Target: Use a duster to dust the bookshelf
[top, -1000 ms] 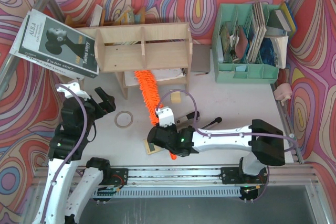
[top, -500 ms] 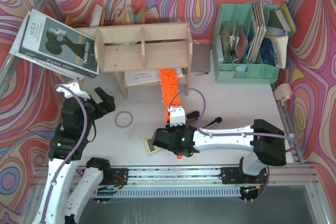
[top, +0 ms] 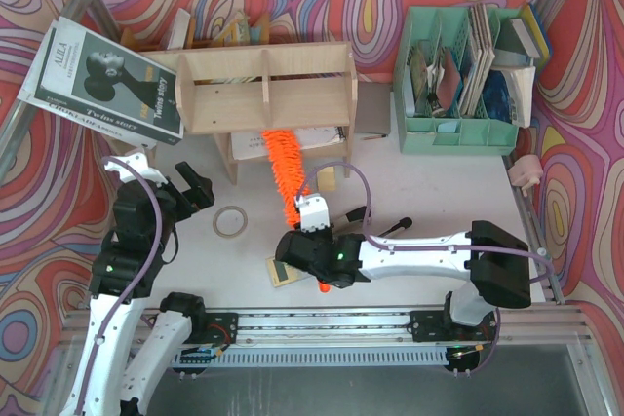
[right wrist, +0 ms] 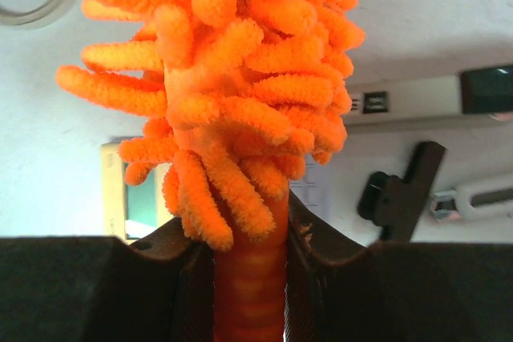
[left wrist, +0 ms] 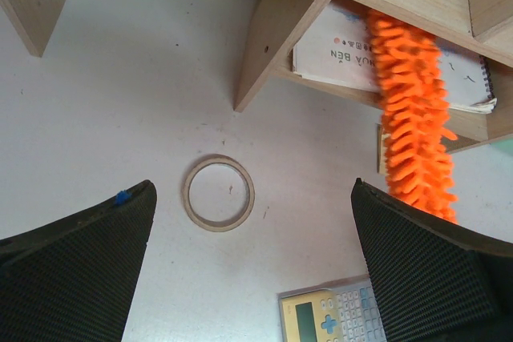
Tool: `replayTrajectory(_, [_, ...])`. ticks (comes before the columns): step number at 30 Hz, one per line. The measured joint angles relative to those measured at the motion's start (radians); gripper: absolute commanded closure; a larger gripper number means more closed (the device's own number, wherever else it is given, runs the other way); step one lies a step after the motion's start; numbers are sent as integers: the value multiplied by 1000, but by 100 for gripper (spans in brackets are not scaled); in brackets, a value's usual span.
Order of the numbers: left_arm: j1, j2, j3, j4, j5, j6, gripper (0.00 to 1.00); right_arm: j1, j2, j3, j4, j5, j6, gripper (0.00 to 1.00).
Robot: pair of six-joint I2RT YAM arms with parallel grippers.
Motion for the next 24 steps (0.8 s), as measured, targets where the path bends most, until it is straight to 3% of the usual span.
replayTrajectory(8, [0, 0, 0, 0, 0, 0, 2, 20, 14, 0, 147, -108, -175, 100])
replayTrajectory(14, [0, 0, 0, 0, 0, 0, 1, 39, 26, 0, 159, -114, -207, 100])
replayTrajectory(24, [0, 0, 0, 0, 0, 0, 1, 47, 24, 21, -66, 56, 40, 100])
